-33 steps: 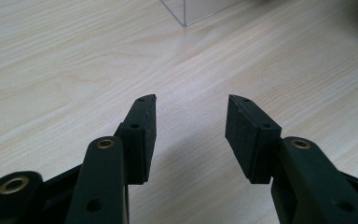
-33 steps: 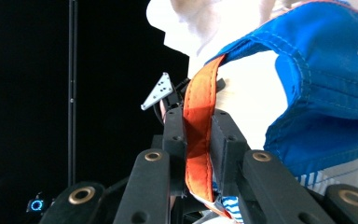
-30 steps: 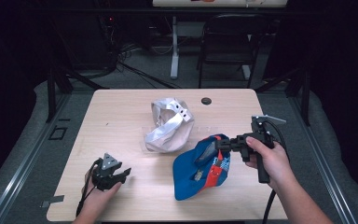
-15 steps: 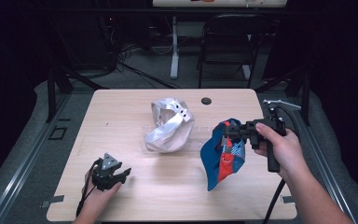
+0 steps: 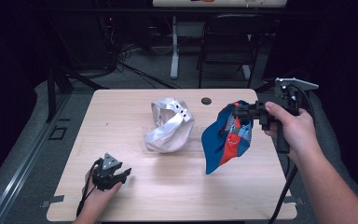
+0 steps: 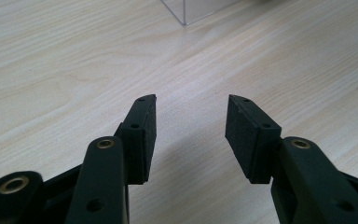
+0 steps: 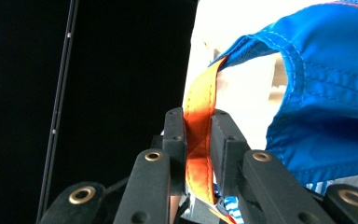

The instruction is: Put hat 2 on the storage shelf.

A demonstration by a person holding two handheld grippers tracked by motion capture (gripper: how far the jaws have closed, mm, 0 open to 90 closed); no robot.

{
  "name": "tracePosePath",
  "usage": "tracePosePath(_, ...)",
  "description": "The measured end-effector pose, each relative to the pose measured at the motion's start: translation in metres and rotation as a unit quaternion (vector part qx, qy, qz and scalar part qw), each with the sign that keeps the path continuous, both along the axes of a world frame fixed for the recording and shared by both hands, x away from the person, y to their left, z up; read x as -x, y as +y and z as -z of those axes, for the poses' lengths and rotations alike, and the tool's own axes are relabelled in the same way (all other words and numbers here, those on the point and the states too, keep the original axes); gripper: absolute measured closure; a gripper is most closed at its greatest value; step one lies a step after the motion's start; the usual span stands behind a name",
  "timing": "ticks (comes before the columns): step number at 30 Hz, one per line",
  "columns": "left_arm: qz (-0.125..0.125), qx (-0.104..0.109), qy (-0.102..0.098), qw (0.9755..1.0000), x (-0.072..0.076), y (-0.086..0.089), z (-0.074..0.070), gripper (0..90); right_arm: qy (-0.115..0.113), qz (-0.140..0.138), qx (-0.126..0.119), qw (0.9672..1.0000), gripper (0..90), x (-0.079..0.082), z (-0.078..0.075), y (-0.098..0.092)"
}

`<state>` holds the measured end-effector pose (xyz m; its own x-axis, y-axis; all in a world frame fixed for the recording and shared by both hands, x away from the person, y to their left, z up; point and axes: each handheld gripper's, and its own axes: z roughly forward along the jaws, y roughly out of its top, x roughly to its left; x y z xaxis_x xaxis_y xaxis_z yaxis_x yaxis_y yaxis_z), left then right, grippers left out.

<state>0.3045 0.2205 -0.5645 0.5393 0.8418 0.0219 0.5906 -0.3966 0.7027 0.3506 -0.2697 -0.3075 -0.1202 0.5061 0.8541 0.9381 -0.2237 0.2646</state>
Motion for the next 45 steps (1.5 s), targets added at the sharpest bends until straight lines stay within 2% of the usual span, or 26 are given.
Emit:
tracePosePath(6,0.004,-0.001,0.003,1.0000,-0.001,0.000,0.000,53.4,0.001,0.015,0.031,0.9994,78.0,-0.013,-0.017,0.003)
tracePosePath(12,0.004,-0.001,0.007,1.0000,-0.001,0.001,0.000,53.5,0.003,0.026,0.046,0.9986,78.0,-0.028,-0.029,0.009)
tracePosePath(17,0.004,0.000,0.007,1.0000,-0.001,0.001,0.000,53.5,0.010,0.027,0.059,0.9979,78.0,-0.041,-0.032,0.018)
tracePosePath(30,0.003,0.003,0.007,1.0000,-0.001,0.003,-0.001,53.5,0.016,0.044,0.071,0.9964,78.0,-0.072,-0.032,0.035)
tracePosePath(45,0.004,0.002,0.004,1.0000,-0.001,0.002,0.000,53.4,0.026,0.050,0.087,0.9946,78.0,-0.086,-0.015,0.038)
